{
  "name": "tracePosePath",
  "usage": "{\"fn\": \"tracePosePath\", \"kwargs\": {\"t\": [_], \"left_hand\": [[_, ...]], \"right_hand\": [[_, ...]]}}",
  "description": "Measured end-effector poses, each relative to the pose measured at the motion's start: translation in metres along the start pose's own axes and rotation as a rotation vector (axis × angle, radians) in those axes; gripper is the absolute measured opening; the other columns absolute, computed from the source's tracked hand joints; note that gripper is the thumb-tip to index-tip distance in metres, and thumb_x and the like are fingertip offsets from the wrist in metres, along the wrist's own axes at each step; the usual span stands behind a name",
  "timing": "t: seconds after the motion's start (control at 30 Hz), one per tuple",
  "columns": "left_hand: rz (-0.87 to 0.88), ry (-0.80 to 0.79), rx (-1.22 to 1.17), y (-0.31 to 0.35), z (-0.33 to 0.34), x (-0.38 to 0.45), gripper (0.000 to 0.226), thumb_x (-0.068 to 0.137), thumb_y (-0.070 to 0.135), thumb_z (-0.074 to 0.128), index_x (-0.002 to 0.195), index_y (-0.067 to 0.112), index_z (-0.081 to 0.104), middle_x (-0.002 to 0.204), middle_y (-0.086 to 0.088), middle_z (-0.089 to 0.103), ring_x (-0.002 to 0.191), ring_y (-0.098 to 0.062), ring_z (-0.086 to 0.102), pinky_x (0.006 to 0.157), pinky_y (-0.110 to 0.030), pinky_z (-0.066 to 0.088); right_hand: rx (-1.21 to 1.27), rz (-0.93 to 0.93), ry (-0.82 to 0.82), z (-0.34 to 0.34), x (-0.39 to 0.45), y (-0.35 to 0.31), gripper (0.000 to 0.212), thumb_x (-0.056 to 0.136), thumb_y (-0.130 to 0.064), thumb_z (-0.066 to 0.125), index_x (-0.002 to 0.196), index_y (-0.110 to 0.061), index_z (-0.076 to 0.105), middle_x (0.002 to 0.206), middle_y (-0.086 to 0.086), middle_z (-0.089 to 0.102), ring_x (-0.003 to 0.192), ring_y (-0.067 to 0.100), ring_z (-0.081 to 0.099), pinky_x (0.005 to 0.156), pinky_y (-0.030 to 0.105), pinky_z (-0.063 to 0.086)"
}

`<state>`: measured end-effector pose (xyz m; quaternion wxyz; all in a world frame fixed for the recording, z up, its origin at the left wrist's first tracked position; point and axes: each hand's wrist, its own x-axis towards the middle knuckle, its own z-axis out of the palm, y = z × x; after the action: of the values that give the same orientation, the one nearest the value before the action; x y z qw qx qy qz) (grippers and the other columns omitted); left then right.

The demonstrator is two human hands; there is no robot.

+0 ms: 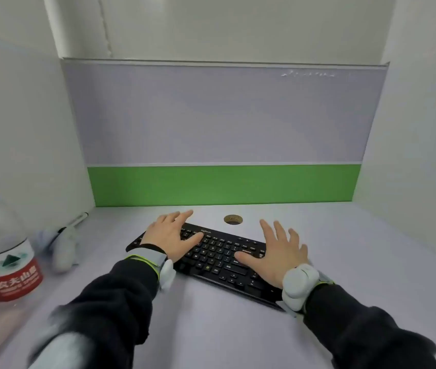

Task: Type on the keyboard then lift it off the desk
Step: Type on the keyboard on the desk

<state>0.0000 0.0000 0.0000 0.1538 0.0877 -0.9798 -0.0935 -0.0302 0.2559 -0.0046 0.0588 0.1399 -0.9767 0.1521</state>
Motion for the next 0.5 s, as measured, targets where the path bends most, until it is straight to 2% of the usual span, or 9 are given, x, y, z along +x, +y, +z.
{"fn": "tracePosePath", "kwargs": {"t": [0.1,0.2,0.27,0.37,0.5], "left_hand": [[-0.091,-0.081,0.076,-0.013,0.012,0.010,0.074,0.083,0.075,0.033,0.147,0.040,0.024,0.157,-0.001,0.028,0.142,-0.025,0.021,0.113,-0.049,0.021],[-0.212,-0.141,0.076,-0.026,0.024,0.016,0.079,0.078,0.082,0.025,0.147,0.043,0.020,0.160,0.000,0.020,0.145,-0.028,0.012,0.114,-0.056,0.015],[-0.278,-0.161,0.075,-0.030,0.028,0.017,0.085,0.073,0.087,0.021,0.147,0.046,0.017,0.161,-0.003,0.015,0.146,-0.032,0.009,0.114,-0.058,0.013],[-0.370,-0.160,0.089,-0.030,0.034,0.016,0.093,0.065,0.092,0.017,0.147,0.047,0.016,0.159,-0.012,0.016,0.142,-0.037,0.018,0.112,-0.057,0.018],[-0.409,-0.143,0.115,-0.028,0.036,0.018,0.098,0.063,0.093,0.019,0.147,0.043,0.019,0.150,-0.018,0.029,0.133,-0.039,0.032,0.108,-0.050,0.026]], "right_hand": [[-0.077,0.089,-0.025,0.013,0.002,0.004,0.104,0.066,-0.092,0.026,0.150,-0.035,0.002,0.162,0.003,0.006,0.140,0.038,0.016,0.105,0.050,0.027],[-0.139,0.163,0.005,0.025,0.005,0.013,0.100,0.071,-0.089,0.014,0.150,-0.030,0.002,0.154,0.015,0.022,0.130,0.038,0.028,0.097,0.045,0.034],[-0.154,0.198,0.009,0.027,0.006,0.017,0.097,0.074,-0.086,0.013,0.151,-0.027,0.001,0.146,0.018,0.032,0.126,0.037,0.030,0.091,0.043,0.038],[-0.113,0.225,-0.011,0.032,0.007,0.019,0.098,0.075,-0.085,0.018,0.151,-0.024,0.003,0.134,0.017,0.042,0.119,0.034,0.034,0.081,0.039,0.038],[-0.102,0.223,0.000,0.033,0.007,0.018,0.100,0.075,-0.086,0.021,0.151,-0.022,0.006,0.132,0.016,0.044,0.118,0.033,0.034,0.083,0.038,0.038]]}}
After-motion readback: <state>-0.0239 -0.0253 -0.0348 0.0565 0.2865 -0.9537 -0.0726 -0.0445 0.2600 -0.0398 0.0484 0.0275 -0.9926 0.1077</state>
